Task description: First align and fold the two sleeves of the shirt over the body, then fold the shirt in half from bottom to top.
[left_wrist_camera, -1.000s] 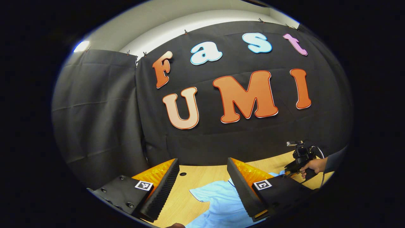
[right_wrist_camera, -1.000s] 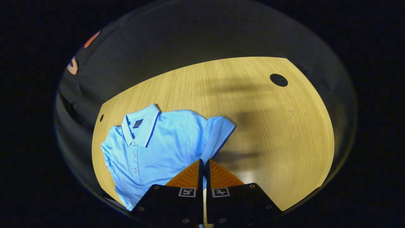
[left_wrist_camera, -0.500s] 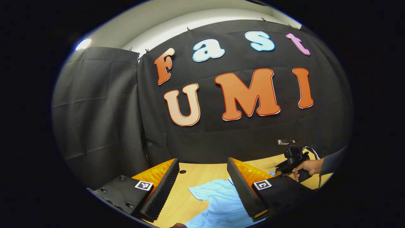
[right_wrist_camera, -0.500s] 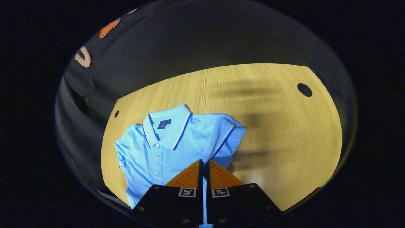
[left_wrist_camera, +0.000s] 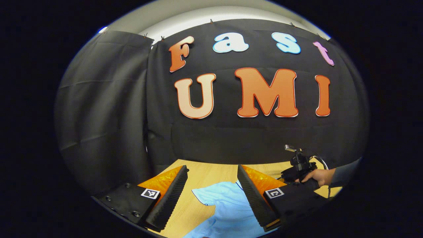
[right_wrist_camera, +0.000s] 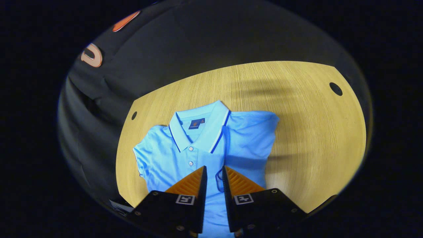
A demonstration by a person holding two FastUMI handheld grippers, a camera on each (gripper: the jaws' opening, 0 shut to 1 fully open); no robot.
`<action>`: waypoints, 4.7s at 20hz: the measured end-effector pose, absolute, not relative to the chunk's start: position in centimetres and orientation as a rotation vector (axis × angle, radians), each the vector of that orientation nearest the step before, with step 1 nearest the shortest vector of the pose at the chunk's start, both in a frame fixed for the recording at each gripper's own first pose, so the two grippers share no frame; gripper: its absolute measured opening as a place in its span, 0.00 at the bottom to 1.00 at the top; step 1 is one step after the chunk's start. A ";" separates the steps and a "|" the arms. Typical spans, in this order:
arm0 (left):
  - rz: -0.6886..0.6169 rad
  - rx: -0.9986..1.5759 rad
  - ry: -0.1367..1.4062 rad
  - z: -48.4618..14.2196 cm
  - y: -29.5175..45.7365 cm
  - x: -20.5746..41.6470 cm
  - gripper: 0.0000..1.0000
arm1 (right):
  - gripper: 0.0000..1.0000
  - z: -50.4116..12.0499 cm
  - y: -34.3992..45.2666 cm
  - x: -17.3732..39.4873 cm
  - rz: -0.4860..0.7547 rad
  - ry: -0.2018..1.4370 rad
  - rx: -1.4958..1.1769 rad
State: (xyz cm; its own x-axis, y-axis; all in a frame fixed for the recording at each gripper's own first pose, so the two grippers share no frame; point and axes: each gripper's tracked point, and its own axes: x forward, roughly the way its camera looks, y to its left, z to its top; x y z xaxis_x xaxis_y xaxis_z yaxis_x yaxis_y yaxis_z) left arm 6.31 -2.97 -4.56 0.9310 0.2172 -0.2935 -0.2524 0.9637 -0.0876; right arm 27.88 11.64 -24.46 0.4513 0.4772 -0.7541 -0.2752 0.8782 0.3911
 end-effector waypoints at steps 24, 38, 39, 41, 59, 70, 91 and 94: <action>-0.066 -0.503 1.145 -35.8 1.3 16.9 0.99 | 0.93 -22.5 1.4 15.5 0.103 0.743 0.317; 0.080 -0.308 1.371 -43.3 1.8 19.9 0.87 | 0.93 -23.5 -1.1 9.8 0.056 0.725 0.327; 0.074 -0.300 1.378 -43.1 1.5 19.8 0.87 | 0.93 -23.7 -1.3 9.4 0.050 0.727 0.330; 0.061 -0.299 1.370 -43.1 0.8 20.3 0.58 | 0.93 -24.0 -1.5 8.6 0.039 0.736 0.347; -0.335 -0.325 1.124 -35.5 -11.1 25.6 0.10 | 0.93 -25.6 -0.5 6.6 0.021 0.775 0.372; -0.522 -0.458 1.123 -33.0 -19.6 24.9 0.19 | 0.93 -26.6 -2.4 2.1 -0.042 0.809 0.390; -0.370 -0.350 1.050 -27.8 -11.5 3.3 1.00 | 0.96 -31.5 -2.8 -4.3 0.214 0.894 0.216; -0.312 -0.309 1.064 -28.7 -9.9 -0.9 1.00 | 0.96 -32.1 -2.1 -5.5 0.257 0.895 0.200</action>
